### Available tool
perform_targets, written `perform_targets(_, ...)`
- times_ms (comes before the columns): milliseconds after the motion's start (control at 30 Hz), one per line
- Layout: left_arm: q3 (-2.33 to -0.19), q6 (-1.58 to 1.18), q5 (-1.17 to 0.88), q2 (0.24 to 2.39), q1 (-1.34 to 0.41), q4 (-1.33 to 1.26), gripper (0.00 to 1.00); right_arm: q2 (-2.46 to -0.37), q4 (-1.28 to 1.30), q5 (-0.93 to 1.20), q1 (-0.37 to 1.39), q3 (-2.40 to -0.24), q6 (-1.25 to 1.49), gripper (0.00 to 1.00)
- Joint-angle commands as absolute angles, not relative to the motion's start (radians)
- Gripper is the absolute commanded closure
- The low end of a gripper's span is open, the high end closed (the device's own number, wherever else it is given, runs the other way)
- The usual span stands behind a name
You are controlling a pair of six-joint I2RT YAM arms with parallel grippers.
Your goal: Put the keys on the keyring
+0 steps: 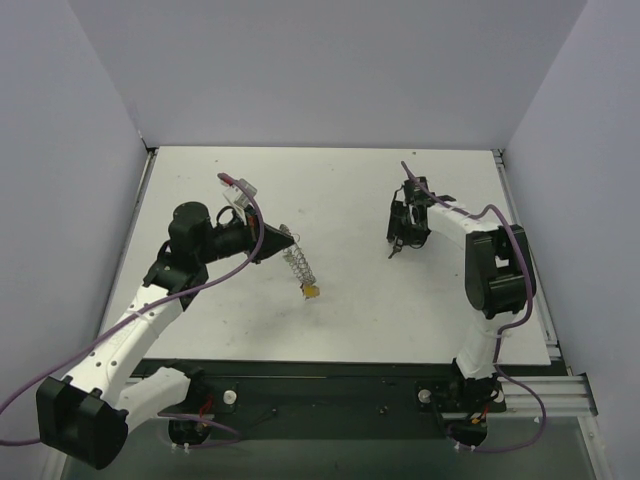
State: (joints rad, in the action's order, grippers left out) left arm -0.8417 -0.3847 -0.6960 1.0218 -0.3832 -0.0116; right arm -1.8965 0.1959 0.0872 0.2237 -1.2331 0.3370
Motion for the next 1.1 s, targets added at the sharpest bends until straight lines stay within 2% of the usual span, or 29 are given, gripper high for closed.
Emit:
perform_targets(0, -0.850, -0.397, -0.726, 1.019, -0.377, -0.110, 1.00, -1.893, 0.186, 0.060, 0.225, -1.270, 0.339, 0.56)
perform_targets(467, -0.847, -0.400, -0.736, 1.017, -0.376, -0.115, 1.00, -1.973, 0.158, 0.083, 0.225, -1.298, 0.354, 0.59)
perform_targets(667, -0.848, -0.402, -0.738, 1.019, -0.376, -0.117, 1.00, -1.982, 0.175, 0.098, 0.227, -1.289, 0.370, 0.73)
perform_targets(767, -0.850, -0.402, -0.736, 1.019, -0.376, -0.117, 1.00, -1.973, 0.178, 0.113, 0.227, -1.270, 0.370, 0.90)
perform_targets(800, -0.850, -0.402, -0.738, 1.017, -0.376, -0.117, 1.00, -1.962, 0.178, 0.115, 0.229, -1.267, 0.373, 1.00)
perform_targets(1067, -0.850, -0.400, -0.736, 1.011, -0.376, -0.114, 1.00, -1.884, 0.173, 0.187, 0.245, -1.206, 0.376, 1.00)
